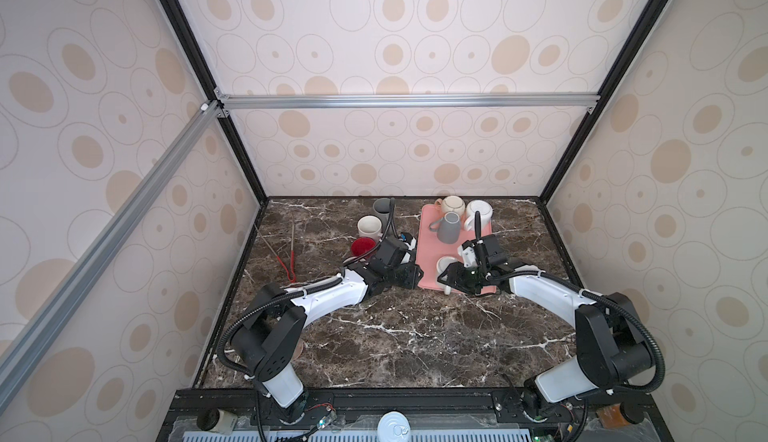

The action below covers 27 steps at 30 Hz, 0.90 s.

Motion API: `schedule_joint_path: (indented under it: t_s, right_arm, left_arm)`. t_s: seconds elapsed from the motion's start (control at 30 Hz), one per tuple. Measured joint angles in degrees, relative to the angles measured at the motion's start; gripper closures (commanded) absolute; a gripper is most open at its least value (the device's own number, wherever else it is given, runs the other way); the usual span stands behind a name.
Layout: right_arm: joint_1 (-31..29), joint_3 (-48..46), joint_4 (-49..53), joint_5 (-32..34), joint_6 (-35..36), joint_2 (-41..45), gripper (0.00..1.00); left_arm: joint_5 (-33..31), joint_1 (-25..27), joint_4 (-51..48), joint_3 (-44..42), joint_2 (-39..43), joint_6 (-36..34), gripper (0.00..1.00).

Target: Turn the mug right side up

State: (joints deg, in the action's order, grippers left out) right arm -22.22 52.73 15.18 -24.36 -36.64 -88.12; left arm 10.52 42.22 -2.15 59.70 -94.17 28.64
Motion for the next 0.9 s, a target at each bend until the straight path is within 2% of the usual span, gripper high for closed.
schedule_joint_path:
  t_s: [0.23,0.37,0.63,0.9]
  right_arm:
    - [-4.3,4.1,-1.9,-0.4,-1.6,-3.2,0.45]
    - [-4.4,4.2,-0.3,2.2,-1.0,-2.1,0.45]
    - [-3.4,0.2,4.1,11.5,1.4,10.6,0.45]
    - [1.8,-6.7,5.4,15.5,1.3,17.1,0.45]
  left_arm:
    - [-0.9,0.0,-0.1,-1.6,1.5,0.5,0.53]
    - [-1.2,0.0,-0.1,-1.7,1.8,0.5,0.51]
    - [1.8,0.3,-0.1,-0.6,0.6,-5.1,0.51]
    - [2.6,2.3,-2.3,8.7,-8.7,-11.3,0.51]
